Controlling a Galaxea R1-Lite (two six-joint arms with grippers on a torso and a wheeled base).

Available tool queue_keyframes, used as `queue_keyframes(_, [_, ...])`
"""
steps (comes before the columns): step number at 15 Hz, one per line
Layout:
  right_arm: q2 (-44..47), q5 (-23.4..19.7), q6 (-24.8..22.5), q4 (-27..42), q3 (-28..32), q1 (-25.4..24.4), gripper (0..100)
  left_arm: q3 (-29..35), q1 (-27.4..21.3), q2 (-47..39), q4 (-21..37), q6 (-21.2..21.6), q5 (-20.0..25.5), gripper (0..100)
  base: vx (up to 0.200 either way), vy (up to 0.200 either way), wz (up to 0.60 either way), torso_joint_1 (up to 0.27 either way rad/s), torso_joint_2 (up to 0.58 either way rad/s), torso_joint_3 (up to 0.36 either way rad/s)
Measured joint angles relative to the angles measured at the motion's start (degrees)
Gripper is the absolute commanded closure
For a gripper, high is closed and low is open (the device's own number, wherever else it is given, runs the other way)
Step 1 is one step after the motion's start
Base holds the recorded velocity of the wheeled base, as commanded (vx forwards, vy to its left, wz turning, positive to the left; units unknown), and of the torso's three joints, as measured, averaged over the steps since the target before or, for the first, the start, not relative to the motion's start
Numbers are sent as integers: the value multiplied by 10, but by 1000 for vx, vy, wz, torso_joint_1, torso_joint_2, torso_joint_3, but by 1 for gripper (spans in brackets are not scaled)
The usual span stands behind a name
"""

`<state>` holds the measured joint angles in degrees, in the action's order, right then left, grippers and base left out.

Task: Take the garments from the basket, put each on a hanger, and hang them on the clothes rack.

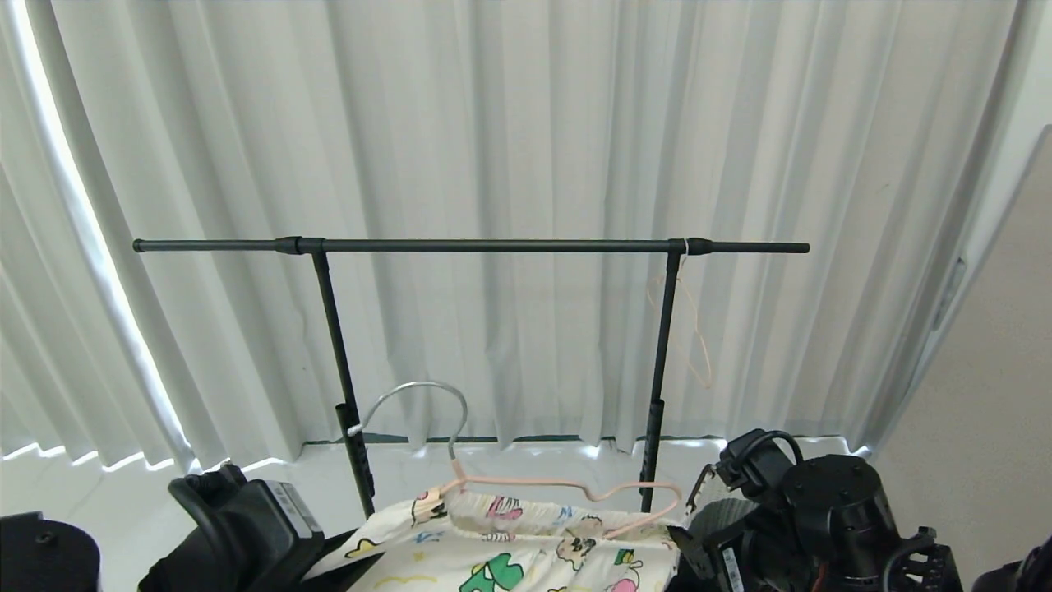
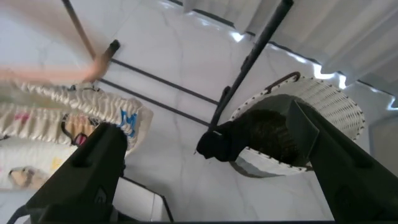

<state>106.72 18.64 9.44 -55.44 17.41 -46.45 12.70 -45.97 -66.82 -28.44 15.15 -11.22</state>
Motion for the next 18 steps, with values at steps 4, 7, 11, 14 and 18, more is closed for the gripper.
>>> queue_keyframes(4, [-18, -4, -23, 1, 1, 7, 0, -65, 6, 6, 2, 54, -1, 100, 0, 0, 0, 0, 0, 0])
queue_keyframes(7, [-47, -39, -100, 4, 9, 8, 0, -73, 26, -26, 1, 67, -20, 100, 0, 0, 0, 0, 0, 0])
queue_keyframes(11, [-101, -63, -169, 47, 17, -6, 0, -8, 79, -104, 1, 61, -69, 100, 0, 0, 0, 0, 0, 0])
queue_keyframes(14, [-147, -107, -196, 113, 14, -40, 0, 53, 62, -133, 1, -39, -72, 100, 0, 0, 0, 0, 0, 0])
queue_keyframes(18, [-209, -162, -223, 257, 57, -47, 0, 95, -29, -145, -20, -97, -71, 100, 0, 0, 0, 0, 0, 0])
